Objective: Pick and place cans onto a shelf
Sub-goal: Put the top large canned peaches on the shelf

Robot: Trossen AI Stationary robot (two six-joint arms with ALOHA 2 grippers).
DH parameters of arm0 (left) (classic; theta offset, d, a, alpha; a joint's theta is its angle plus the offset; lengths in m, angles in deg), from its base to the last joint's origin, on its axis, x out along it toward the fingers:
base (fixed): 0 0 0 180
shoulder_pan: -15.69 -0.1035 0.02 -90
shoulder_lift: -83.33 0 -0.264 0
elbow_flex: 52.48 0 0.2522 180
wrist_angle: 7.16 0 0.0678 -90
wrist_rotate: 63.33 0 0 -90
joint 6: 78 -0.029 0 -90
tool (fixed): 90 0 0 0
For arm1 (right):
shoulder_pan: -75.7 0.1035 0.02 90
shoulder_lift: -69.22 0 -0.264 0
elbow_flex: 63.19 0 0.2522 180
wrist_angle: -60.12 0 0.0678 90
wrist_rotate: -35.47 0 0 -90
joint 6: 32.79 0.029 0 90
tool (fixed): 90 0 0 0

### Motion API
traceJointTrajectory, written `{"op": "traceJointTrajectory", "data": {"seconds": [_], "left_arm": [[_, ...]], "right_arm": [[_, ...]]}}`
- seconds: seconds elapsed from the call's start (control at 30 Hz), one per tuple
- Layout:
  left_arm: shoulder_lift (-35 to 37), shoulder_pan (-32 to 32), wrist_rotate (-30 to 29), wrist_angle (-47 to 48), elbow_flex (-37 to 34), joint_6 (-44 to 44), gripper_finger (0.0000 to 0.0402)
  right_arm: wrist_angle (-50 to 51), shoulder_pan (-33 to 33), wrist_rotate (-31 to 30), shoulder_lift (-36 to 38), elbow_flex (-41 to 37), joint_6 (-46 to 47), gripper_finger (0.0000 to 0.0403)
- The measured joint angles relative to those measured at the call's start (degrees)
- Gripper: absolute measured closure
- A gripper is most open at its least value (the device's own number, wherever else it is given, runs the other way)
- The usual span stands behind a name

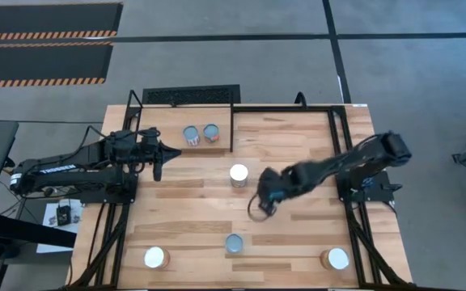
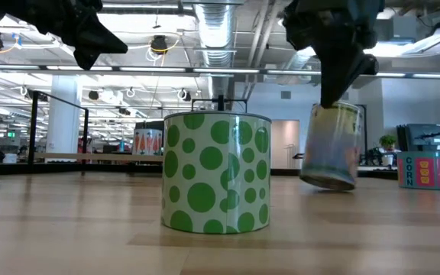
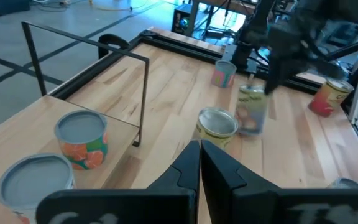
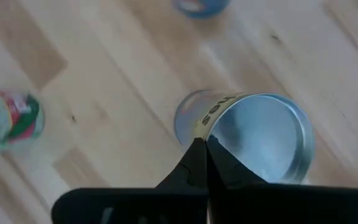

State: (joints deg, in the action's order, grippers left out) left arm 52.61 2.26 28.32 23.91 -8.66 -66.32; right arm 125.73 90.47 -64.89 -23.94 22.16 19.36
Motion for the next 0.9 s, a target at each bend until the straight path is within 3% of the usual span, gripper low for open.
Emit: {"op": "traceJointTrajectory", "data": {"seconds": [0.2,0.57,0.77,0.9], "left_arm": [[0.0,0.0,0.09,0.02,0.0,-0.44,0.0401],[0.0,0.0,0.09,0.04,0.01,-0.68,0.0401],[0.0,0.0,0.11,0.43,0.02,-0.66,0.0401],[0.01,0.04,0.68,1.85,0.02,-0.63,0.0401]], "right_arm": [[0.38,3.71,-2.52,-13.21,14.42,-8.02,0.04],[5.21,0.54,-2.96,-34.21,44.34,-33.62,0.0399],[6.8,-1.07,0.05,-39.38,52.87,-42.08,0.0396],[7.02,-1.13,0.46,-40.29,54.56,-43.23,0.0373]]}}
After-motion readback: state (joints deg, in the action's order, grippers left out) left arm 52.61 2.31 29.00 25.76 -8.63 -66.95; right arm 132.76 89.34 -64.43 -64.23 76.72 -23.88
